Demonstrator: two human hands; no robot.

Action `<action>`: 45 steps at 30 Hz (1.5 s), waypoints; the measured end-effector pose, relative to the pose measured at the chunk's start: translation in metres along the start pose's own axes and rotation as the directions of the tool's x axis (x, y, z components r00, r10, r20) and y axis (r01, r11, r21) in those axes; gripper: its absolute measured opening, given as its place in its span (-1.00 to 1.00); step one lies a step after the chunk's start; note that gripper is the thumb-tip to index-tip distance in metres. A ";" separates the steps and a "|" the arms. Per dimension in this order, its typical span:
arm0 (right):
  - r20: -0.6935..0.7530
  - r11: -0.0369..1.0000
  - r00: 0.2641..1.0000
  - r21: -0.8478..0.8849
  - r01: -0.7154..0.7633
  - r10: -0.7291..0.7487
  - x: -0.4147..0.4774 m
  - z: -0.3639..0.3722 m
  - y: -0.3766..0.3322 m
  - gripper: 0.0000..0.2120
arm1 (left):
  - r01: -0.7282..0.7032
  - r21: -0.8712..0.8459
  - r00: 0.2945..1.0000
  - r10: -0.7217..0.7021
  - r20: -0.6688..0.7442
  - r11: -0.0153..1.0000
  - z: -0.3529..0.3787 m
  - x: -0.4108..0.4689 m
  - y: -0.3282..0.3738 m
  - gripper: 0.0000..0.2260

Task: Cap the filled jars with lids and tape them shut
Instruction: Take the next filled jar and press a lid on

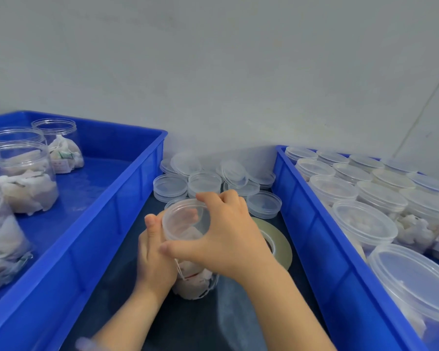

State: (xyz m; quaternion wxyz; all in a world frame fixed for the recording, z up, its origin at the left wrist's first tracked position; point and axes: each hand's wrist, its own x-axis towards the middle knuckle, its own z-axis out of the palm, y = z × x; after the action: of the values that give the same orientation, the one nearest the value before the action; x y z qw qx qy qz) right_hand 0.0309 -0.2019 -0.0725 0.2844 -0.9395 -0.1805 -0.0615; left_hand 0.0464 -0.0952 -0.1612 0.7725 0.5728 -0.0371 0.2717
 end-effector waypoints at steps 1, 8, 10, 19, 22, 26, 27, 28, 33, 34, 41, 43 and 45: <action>-0.003 1.000 1.000 -0.008 0.004 -0.004 0.000 0.002 0.000 -0.18 | 0.010 -0.003 1.000 -0.010 0.005 1.000 0.001 0.000 0.002 -0.46; 0.139 0.987 0.982 0.118 0.110 -0.127 0.001 -0.005 0.010 -0.21 | -0.027 0.032 1.000 0.027 -0.005 0.999 0.004 -0.001 0.004 -0.50; 0.091 0.987 0.989 0.117 0.106 -0.117 0.001 -0.005 0.010 -0.19 | -0.035 0.054 0.999 0.036 -0.022 0.998 0.003 -0.002 0.001 -0.48; 0.056 0.980 0.990 0.159 0.119 -0.130 0.002 0.002 0.010 -0.15 | 0.200 -0.117 0.957 -0.168 0.237 0.973 -0.006 0.006 0.005 -0.38; 0.031 0.972 0.992 0.205 0.114 -0.122 0.003 0.007 0.010 -0.19 | 0.239 -0.097 0.955 -0.216 0.201 0.966 -0.007 0.003 0.001 -0.39; -0.021 0.969 0.994 0.221 0.113 -0.111 0.003 0.014 0.011 -0.16 | 0.180 0.367 0.982 -0.188 -0.013 0.913 -0.015 -0.003 -0.011 -0.67; -0.031 0.968 0.994 0.223 0.112 -0.108 0.003 0.015 0.012 -0.16 | 0.164 0.389 0.984 -0.181 0.007 0.907 -0.020 -0.006 -0.015 -0.63; -0.036 0.968 0.994 0.224 0.112 -0.107 0.004 0.015 0.012 -0.16 | 0.151 0.382 0.984 -0.175 0.028 0.912 -0.024 -0.008 -0.017 -0.63; -0.024 0.969 0.994 0.217 0.113 -0.111 0.006 0.013 0.014 -0.16 | 0.271 0.032 0.943 -0.272 0.193 0.962 -0.008 0.001 0.005 -0.35; -0.026 0.968 0.993 0.224 0.114 -0.111 0.006 0.013 0.015 -0.17 | 0.263 0.034 0.928 -0.263 0.266 0.964 -0.010 0.003 0.007 -0.27; -0.005 0.945 0.996 0.314 0.089 -0.092 0.008 0.009 0.020 -0.15 | 0.133 0.120 0.780 -0.179 0.599 0.984 -0.028 0.011 0.017 0.10; 0.019 0.935 0.997 0.347 0.069 -0.081 0.008 0.007 0.023 -0.16 | 0.161 0.134 0.760 -0.209 0.615 0.978 -0.030 0.013 0.019 0.13; 0.031 0.926 0.997 0.372 0.059 -0.076 0.009 0.005 0.025 -0.18 | 0.137 0.228 0.727 -0.254 0.638 0.964 -0.031 0.016 0.023 0.12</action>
State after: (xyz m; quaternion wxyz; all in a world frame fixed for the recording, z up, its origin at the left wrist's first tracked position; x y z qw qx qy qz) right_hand 0.0486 -0.2155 -0.0877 0.4504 -0.8632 -0.2276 -0.0150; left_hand 0.0412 -0.0564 -0.1462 0.6830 0.6942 -0.2251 -0.0301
